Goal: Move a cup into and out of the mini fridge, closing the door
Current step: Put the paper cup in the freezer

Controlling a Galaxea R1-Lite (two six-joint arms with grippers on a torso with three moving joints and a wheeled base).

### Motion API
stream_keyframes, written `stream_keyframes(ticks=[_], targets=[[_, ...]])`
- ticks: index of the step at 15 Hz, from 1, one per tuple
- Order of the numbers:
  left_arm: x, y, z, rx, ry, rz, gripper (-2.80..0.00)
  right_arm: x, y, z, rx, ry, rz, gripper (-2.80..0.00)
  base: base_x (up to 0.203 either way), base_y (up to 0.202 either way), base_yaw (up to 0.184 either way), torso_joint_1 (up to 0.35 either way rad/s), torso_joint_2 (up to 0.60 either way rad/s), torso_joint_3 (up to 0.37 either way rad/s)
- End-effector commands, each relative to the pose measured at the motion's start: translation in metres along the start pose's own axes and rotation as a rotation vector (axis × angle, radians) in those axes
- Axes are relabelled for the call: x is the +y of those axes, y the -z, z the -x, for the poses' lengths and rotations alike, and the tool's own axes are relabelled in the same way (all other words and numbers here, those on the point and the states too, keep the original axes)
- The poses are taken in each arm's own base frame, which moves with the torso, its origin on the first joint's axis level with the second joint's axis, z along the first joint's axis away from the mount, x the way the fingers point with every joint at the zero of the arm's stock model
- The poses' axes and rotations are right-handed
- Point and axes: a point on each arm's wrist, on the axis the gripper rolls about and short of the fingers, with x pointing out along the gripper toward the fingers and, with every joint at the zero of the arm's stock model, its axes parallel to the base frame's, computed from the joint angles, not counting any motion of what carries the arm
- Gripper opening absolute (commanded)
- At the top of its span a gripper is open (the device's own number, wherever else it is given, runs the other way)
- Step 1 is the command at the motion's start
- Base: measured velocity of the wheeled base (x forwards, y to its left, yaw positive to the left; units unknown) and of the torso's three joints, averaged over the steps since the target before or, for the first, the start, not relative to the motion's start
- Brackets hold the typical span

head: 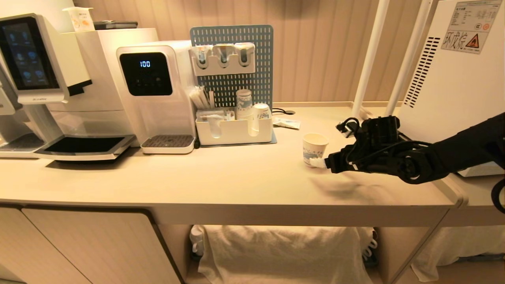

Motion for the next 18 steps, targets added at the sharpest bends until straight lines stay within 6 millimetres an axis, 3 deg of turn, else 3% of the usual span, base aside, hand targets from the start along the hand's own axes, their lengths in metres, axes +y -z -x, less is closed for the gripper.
stream_keyframes(ticks=[1,17,18], targets=[[0.0,0.0,0.0,0.0,0.0,-0.001,-2.8,0.001,0.003,-0.004,0.002,-0.006,0.002,0.0,0.0,0.0,0.0,0.0,0.0,0.0],[0.0,0.0,0.0,0.001,0.0,-0.001,-2.8,0.001,0.006,-0.043,-0.157,0.002,0.055,0.0,0.0,0.0,0.0,0.0,0.0,0.0],[0.0,0.0,0.0,0.001,0.0,0.001,-2.8,0.001,0.006,-0.044,-0.168,0.002,0.058,-2.8,0.0,0.0,0.0,0.0,0.0,0.0]])
